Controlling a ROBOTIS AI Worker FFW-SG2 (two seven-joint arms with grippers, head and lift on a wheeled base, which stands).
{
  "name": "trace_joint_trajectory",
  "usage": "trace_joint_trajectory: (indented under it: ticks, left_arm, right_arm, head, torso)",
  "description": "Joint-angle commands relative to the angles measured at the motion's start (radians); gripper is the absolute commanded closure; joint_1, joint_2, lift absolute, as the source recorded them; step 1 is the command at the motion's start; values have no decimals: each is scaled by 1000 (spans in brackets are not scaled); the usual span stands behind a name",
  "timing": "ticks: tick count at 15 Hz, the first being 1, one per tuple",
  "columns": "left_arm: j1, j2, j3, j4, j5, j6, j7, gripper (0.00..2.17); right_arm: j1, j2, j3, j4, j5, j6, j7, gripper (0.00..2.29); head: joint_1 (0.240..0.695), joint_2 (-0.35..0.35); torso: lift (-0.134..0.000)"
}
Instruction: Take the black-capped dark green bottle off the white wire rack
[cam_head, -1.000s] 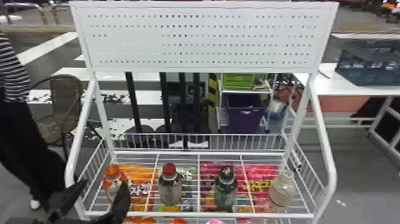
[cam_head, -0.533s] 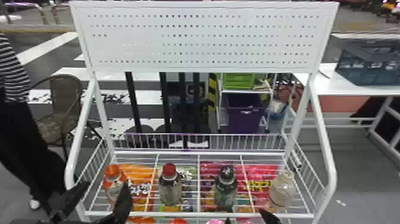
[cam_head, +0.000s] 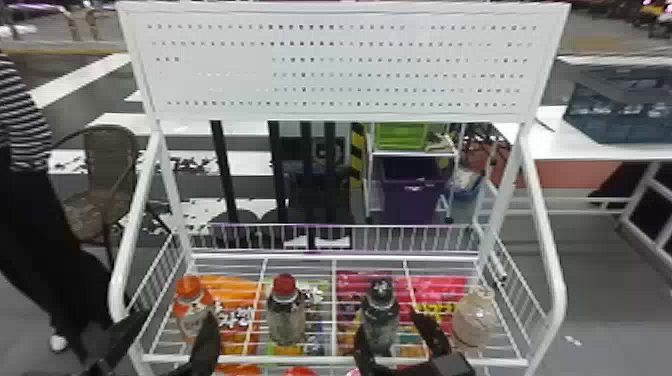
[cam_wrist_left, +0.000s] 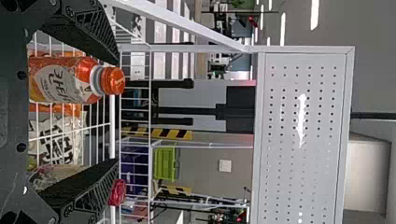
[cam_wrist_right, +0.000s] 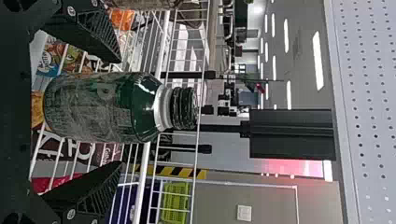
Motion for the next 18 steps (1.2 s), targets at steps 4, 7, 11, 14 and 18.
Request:
trace_joint_trajectory:
  ticks: [4,7,11,14,18]
  left_arm:
    - [14,-7,-3,2,-5,-27,0,147]
    - [16,-8,-8,0,-8,-27,0,147]
    - [13,-8,-12,-9,-8,-27,0,147]
    - [3,-8,-15,-10,-8,-21,0,147]
    - [-7,-8,-21,-6,-6,-15,2,147]
  right_arm:
    - [-80,-2,2,47,-44,97,32,225]
    - [-77,-8,6,35,-44,122,48,1315]
    - [-14,-25,-16,-53,-57,131,46,1541]
    - [82,-54,-33,-219,-80,180,46,1541]
    - [277,-89,-114,-504,-84,256,46,1541]
  head:
    - [499,0]
    - [499,0]
    - [499,0]
    - [499,0]
    - [499,0]
  torso:
    - [0]
    - [0]
    - [0]
    - [0]
    - [0]
